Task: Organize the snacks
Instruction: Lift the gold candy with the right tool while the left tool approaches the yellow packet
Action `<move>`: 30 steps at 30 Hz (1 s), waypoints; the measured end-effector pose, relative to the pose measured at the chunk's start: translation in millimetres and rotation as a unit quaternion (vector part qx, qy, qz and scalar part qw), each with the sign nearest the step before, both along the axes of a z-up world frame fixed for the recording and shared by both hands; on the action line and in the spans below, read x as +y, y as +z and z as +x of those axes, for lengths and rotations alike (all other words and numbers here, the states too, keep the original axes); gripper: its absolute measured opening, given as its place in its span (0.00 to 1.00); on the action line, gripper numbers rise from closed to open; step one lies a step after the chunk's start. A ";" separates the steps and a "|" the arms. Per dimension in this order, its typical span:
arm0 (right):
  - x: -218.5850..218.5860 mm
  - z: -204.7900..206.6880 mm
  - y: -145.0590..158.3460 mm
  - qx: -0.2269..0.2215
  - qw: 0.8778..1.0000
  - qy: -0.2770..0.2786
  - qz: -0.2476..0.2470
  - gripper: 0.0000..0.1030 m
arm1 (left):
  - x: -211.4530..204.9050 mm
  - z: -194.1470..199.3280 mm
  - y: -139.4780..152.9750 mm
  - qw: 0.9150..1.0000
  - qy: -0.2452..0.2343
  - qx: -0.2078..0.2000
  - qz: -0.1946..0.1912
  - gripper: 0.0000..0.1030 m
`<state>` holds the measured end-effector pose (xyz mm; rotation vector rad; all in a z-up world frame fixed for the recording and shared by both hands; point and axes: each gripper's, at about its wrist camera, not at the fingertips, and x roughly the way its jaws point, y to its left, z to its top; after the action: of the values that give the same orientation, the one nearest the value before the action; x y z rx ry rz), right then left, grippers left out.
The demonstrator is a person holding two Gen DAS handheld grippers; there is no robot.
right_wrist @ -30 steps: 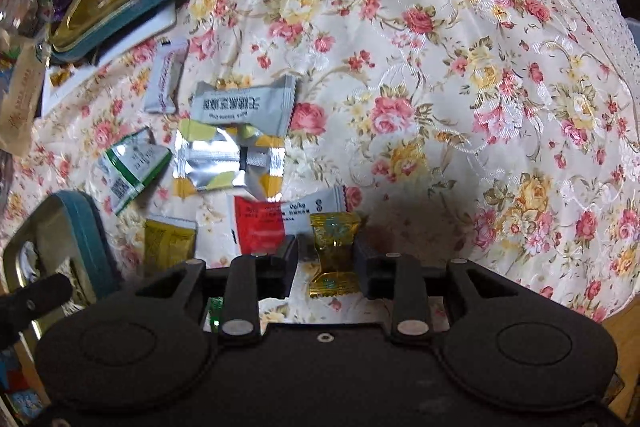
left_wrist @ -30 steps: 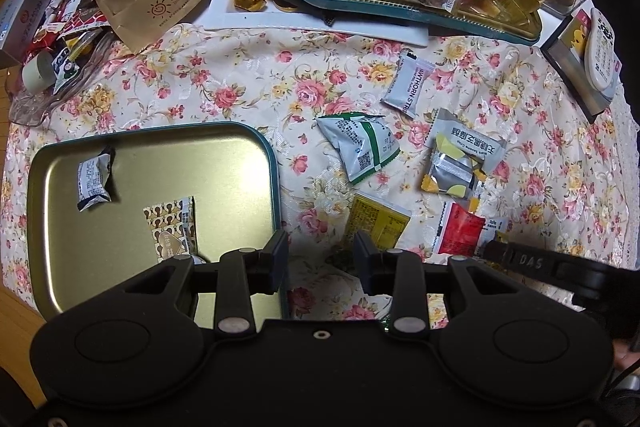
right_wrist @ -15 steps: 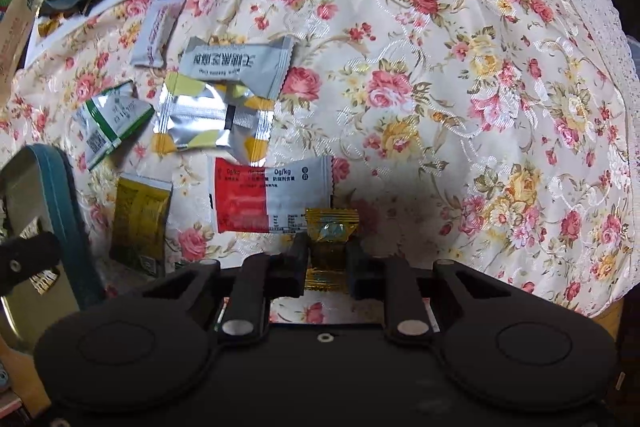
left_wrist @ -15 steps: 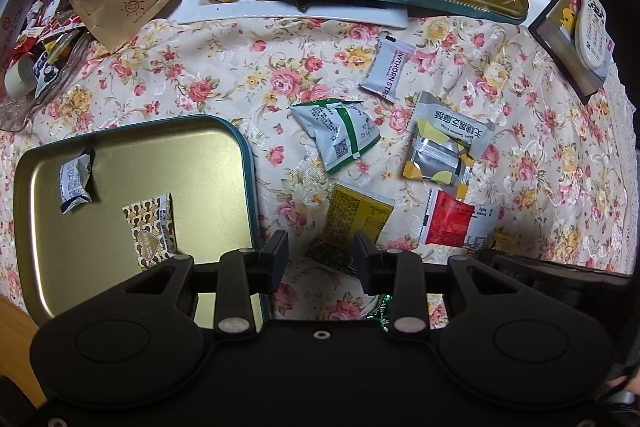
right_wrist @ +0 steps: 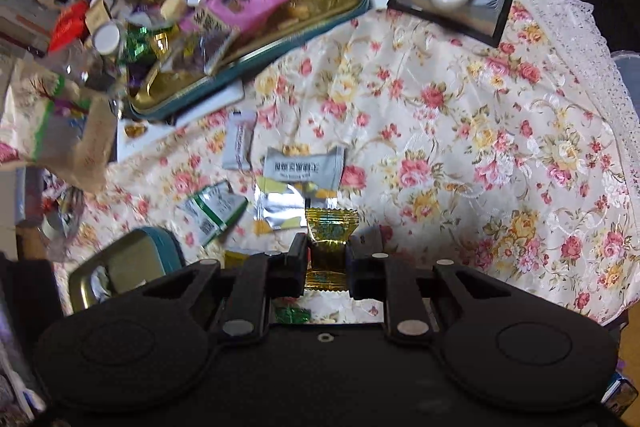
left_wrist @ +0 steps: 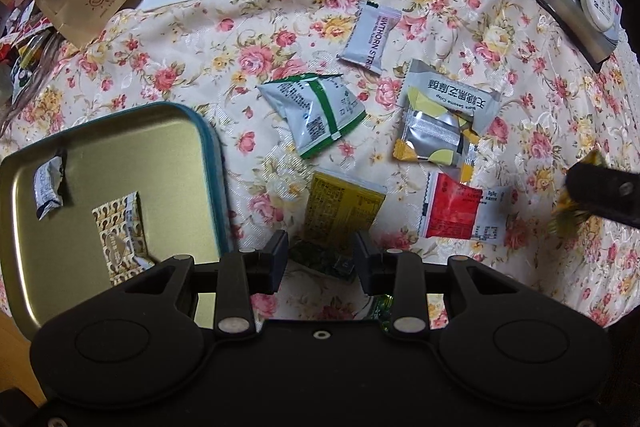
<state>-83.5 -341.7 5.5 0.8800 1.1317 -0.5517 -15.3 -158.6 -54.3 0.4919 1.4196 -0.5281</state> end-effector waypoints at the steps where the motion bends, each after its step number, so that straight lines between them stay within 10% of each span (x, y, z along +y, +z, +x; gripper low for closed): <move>1: -2.2 -2.0 2.7 -0.006 1.000 -0.005 0.003 0.20 | -1.5 -1.3 -1.3 1.000 -0.003 -0.002 -0.003 0.43; 30: -19.4 -20.4 26.3 -0.055 0.997 -0.040 0.021 0.20 | -16.4 -7.3 -35.8 0.998 -0.054 -0.041 0.001 0.53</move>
<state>-103.9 -361.0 31.7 0.9844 1.0145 -0.5399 -22.6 -175.0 -90.0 0.5883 1.3202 -0.5879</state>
